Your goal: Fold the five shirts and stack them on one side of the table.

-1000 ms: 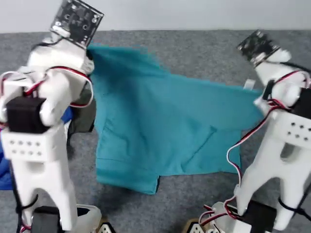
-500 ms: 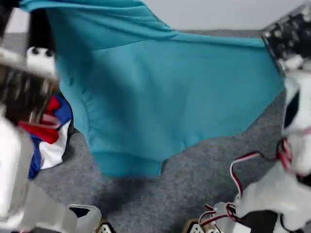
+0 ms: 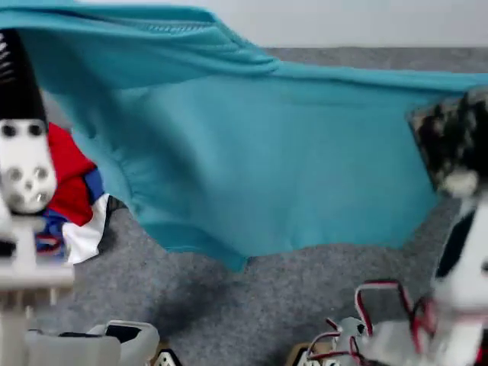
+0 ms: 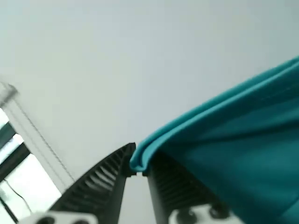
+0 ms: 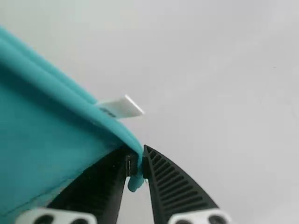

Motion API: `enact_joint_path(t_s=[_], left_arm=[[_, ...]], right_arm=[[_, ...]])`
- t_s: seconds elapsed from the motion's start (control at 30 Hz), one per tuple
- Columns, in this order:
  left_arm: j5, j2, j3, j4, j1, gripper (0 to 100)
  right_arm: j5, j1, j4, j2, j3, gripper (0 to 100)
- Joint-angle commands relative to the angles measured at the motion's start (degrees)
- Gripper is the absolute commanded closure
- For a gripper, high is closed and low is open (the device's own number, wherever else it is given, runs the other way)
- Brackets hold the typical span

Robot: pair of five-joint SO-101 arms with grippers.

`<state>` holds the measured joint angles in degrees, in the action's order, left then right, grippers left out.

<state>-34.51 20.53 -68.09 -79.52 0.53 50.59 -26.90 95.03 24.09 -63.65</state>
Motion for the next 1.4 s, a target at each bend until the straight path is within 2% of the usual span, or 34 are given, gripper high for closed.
enact_joint_path(t_s=[0.0, 0.17, 0.37, 0.47, 0.57, 0.7, 0.9, 1.03, 1.13, 1.37], left_arm=[[-2.5, 0.4, -3.6, -0.7, -0.7, 98], [-2.8, -0.8, -1.9, -5.7, -0.2, 98], [-2.8, -7.3, 13.6, -5.4, -0.2, 98], [-2.8, -12.6, 22.0, -2.3, 0.0, 98], [-2.8, -19.2, 29.2, 5.6, -0.1, 98], [-2.8, -28.9, 34.5, 18.2, -0.1, 98], [-3.2, -44.1, 34.8, 35.9, -0.1, 98], [-8.2, -51.3, 32.8, 45.8, 0.0, 99], [-10.8, -56.2, 27.7, 49.6, 0.0, 99], [-12.1, -67.9, 8.5, 48.0, 0.4, 99]], right_arm=[[0.7, -2.8, -0.6, 1.4, -0.8, 99.1], [3.5, -3.0, 0.1, 0.7, 2.5, 99.1], [8.0, 3.0, 0.0, -3.9, 19.8, 99.1], [8.3, 7.1, -0.5, -7.4, 28.3, 99.1], [8.0, 10.0, -2.8, -12.7, 34.7, 99.0], [7.9, 11.6, -14.9, -21.2, 40.3, 99.0], [8.1, 12.6, -36.4, -35.9, 41.4, 99.0], [8.3, 12.6, -49.6, -43.5, 41.4, 99.0], [8.3, 12.7, -57.3, -46.5, 41.4, 99.0], [8.3, 13.0, -70.2, -49.4, 41.4, 99.0]])
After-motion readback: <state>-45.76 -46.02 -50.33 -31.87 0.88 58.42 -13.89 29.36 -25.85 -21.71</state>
